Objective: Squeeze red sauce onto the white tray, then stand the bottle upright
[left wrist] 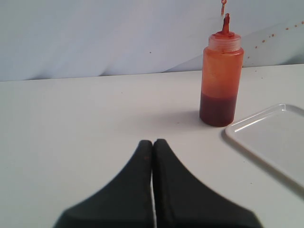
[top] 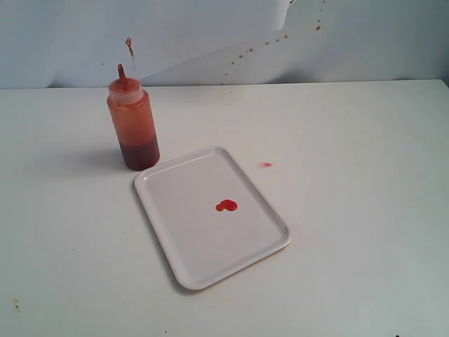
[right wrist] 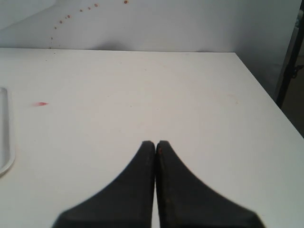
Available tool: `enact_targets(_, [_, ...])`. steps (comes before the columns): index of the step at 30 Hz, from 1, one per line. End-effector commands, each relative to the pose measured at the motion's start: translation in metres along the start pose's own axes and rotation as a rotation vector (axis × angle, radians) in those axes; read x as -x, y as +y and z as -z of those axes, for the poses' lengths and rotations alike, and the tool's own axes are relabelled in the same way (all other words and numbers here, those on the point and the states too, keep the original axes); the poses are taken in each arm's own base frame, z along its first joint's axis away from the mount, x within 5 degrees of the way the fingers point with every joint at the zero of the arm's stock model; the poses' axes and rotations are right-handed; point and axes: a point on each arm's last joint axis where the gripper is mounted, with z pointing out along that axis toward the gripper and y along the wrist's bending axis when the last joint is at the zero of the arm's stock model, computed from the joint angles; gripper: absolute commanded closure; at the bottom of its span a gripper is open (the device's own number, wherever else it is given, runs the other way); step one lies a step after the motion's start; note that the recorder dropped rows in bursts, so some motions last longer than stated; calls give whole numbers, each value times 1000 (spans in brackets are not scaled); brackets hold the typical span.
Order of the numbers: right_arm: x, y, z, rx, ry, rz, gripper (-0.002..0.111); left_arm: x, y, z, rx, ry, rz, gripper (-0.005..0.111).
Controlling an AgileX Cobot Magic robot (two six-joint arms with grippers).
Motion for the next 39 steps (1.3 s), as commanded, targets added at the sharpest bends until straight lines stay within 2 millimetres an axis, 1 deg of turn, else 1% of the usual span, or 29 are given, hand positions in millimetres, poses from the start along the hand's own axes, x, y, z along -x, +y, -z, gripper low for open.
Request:
enact_targets(1, [0,0,0,5,-14,-6,108,-2,-1,-1,-8,0,7,107])
enact_targets(39, [0,0,0,-9,-13,-9,108,-2,-1,-1,-8,0,7,107])
